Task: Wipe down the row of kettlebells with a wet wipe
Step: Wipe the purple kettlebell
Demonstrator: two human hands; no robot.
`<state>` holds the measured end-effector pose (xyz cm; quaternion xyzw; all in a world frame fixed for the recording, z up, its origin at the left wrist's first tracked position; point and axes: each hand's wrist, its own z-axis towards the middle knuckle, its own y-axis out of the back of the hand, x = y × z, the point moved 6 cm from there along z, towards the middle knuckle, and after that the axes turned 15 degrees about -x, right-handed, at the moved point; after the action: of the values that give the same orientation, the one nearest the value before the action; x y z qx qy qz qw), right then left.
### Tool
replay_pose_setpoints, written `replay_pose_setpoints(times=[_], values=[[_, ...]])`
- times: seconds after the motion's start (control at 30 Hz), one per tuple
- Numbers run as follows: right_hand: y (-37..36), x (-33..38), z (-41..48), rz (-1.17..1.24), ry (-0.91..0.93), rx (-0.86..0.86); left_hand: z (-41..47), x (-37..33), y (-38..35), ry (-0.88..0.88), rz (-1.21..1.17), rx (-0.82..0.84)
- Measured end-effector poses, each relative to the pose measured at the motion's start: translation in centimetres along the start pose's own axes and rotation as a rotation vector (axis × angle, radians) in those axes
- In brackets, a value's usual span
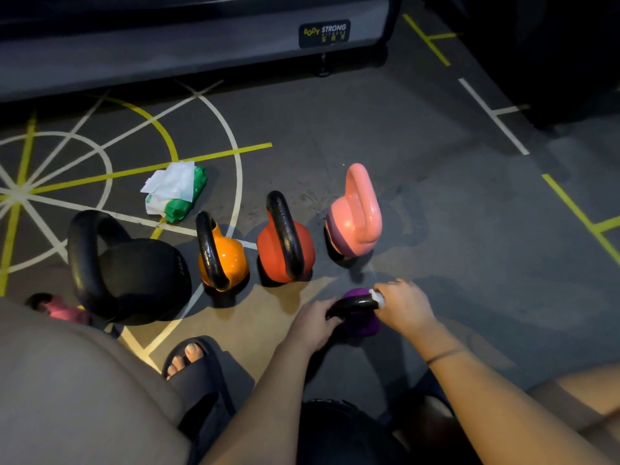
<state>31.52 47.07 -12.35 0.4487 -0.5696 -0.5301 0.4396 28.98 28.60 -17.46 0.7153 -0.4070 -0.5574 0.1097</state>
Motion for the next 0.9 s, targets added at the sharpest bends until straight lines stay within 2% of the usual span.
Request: replay_pose_setpoints(times=[0.2,0.33,0.4,0.47,0.53,0.6,0.73,0.83,0.9], values=[[-0.2,8.7,-0.4,-0.176,0.248,0.185,-0.5,0.5,0.5,-0.009,0.062,0.049],[-0.4,7.8,0.2,-0.166,0.265,0.197,-1.0,0.9,0.8,0.001,-0.042,0.078],[-0.1,7.1,0.5,-0.075,0.299,0.225,-1.1,1.1,1.1,0.040,-0.080,0.076],[0.9,6.6,0.7,0.042,0.322,0.326,-1.4,1.1,1.9,0.085,-0.141,0.007],[3.1,5.9,0.9,0.023,0.361,0.373,-1.6,0.6,3.3,0.086,-0.196,-0.117],[5.7,4.5,1.1,-0.076,0.416,0.351,-2.0,-0.6,4.4,-0.044,-0.140,-0.234],[8.7,-0.6,-0.1,-0.191,0.459,0.380,-2.9,-4.3,3.7,-0.531,-0.017,-0.356],[8.3,-4.1,-1.0,-0.138,0.349,0.434,-2.5,-5.8,1.0,-0.708,0.092,-0.356],[6.8,-4.4,-0.9,-0.074,0.272,0.467,-1.6,-6.8,-0.3,-0.755,0.093,-0.333]])
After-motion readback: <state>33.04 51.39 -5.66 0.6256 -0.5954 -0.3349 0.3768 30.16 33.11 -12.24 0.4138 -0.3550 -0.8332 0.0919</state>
